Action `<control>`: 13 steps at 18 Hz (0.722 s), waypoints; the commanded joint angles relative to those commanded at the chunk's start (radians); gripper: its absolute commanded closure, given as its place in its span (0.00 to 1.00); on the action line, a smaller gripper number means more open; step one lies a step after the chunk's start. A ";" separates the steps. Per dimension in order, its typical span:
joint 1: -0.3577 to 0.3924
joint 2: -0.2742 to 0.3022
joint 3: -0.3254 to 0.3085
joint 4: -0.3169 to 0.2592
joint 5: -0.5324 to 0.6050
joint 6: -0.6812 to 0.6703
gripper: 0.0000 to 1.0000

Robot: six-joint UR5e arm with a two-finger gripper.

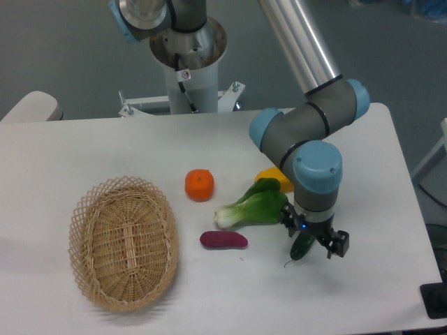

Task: Pick up the cucumber from the table
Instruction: 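Close the gripper around the green cucumber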

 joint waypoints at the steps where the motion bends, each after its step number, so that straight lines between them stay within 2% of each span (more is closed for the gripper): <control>1: 0.000 -0.002 -0.002 0.000 0.000 0.000 0.00; 13: 0.000 -0.023 -0.048 0.025 0.000 0.008 0.00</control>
